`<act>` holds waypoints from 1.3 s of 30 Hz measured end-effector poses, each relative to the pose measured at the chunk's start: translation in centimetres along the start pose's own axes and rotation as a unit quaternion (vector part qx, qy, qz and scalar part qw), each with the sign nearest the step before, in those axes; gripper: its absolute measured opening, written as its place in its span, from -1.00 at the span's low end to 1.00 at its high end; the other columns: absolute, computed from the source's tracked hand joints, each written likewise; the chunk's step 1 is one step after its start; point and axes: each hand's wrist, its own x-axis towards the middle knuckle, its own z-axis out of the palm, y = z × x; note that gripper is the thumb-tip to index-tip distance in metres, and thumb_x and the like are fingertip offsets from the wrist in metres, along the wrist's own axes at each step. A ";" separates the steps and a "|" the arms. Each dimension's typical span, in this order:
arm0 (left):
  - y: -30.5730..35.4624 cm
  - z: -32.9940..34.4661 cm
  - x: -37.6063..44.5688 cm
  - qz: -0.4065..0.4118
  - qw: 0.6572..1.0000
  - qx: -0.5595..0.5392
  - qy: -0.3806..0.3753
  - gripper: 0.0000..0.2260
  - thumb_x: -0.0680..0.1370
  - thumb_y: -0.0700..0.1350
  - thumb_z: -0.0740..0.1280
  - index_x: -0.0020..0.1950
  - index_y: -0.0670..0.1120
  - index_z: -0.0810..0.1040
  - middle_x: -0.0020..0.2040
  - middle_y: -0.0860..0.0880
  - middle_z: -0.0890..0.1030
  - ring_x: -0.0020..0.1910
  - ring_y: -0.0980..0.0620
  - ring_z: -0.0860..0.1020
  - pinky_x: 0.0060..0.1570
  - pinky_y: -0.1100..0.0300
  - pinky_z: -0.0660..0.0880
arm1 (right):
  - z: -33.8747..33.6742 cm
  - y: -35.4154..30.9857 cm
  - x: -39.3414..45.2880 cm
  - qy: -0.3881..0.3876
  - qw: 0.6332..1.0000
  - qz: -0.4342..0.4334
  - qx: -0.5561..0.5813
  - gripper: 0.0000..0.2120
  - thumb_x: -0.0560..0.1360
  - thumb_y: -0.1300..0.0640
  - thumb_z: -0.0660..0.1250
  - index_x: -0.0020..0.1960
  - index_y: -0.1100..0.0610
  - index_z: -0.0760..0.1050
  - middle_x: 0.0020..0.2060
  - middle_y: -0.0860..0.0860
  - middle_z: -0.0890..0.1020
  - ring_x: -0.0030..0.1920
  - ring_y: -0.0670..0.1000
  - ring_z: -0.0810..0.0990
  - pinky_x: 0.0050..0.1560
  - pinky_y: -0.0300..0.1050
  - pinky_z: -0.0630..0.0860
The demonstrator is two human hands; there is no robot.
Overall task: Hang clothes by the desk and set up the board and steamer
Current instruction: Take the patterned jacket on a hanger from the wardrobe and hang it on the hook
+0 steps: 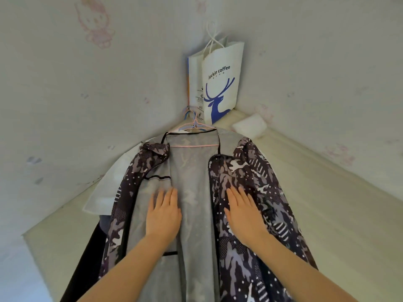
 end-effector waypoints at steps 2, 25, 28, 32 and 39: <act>1.0 -0.1 -2.3 0.017 1.000 -0.007 0.000 -0.44 0.34 -0.08 0.52 0.29 -0.23 0.52 0.22 -0.16 0.60 0.18 -0.20 0.57 0.14 -0.18 0.51 | 0.1 -1.0 -2.9 -0.004 1.000 0.016 0.004 -0.46 0.66 0.00 -0.06 0.55 0.19 -0.11 0.55 0.09 0.00 0.55 0.11 -0.09 0.51 0.02 -0.12; 14.6 -3.3 -21.7 0.377 0.916 -0.132 -0.036 -0.61 0.45 -0.19 0.42 0.27 -0.18 0.52 0.07 -0.07 0.62 0.14 -0.08 0.56 0.08 0.03 0.57 | 5.2 -4.0 -35.9 0.047 0.942 0.315 0.105 -0.42 0.56 0.02 0.26 0.49 0.20 0.20 0.39 0.14 0.41 0.42 0.18 0.34 0.42 0.07 0.24; 16.7 -3.3 -23.7 0.434 0.892 -0.118 -0.032 -0.62 0.45 -0.19 0.42 0.26 -0.17 0.53 0.06 -0.06 0.62 0.12 -0.06 0.56 0.09 0.05 0.56 | 5.4 -4.4 -40.1 0.066 0.919 0.366 0.131 -0.46 0.65 0.01 0.05 0.55 0.14 -0.01 0.52 0.09 0.15 0.53 0.11 0.05 0.51 0.02 -0.03; 19.7 -3.0 -28.2 0.499 0.857 -0.124 -0.038 -0.65 0.45 -0.20 0.42 0.23 -0.17 0.54 0.05 -0.05 0.61 0.10 -0.07 0.56 0.04 0.05 0.57 | 6.1 -5.3 -46.6 0.075 0.895 0.419 0.131 -0.48 0.66 0.01 0.00 0.55 0.15 -0.01 0.53 0.08 0.14 0.53 0.11 0.03 0.50 -0.02 -0.05; 23.8 -2.5 -40.0 0.573 0.801 -0.145 -0.099 -0.69 0.46 -0.21 0.41 0.20 -0.15 0.56 0.03 -0.01 0.62 0.06 -0.02 0.57 -0.05 0.13 0.57 | 10.1 -7.6 -58.4 0.094 0.844 0.515 0.114 -0.50 0.57 -0.01 0.23 0.44 0.19 0.32 0.34 0.10 0.48 0.40 0.16 0.38 0.39 0.03 0.26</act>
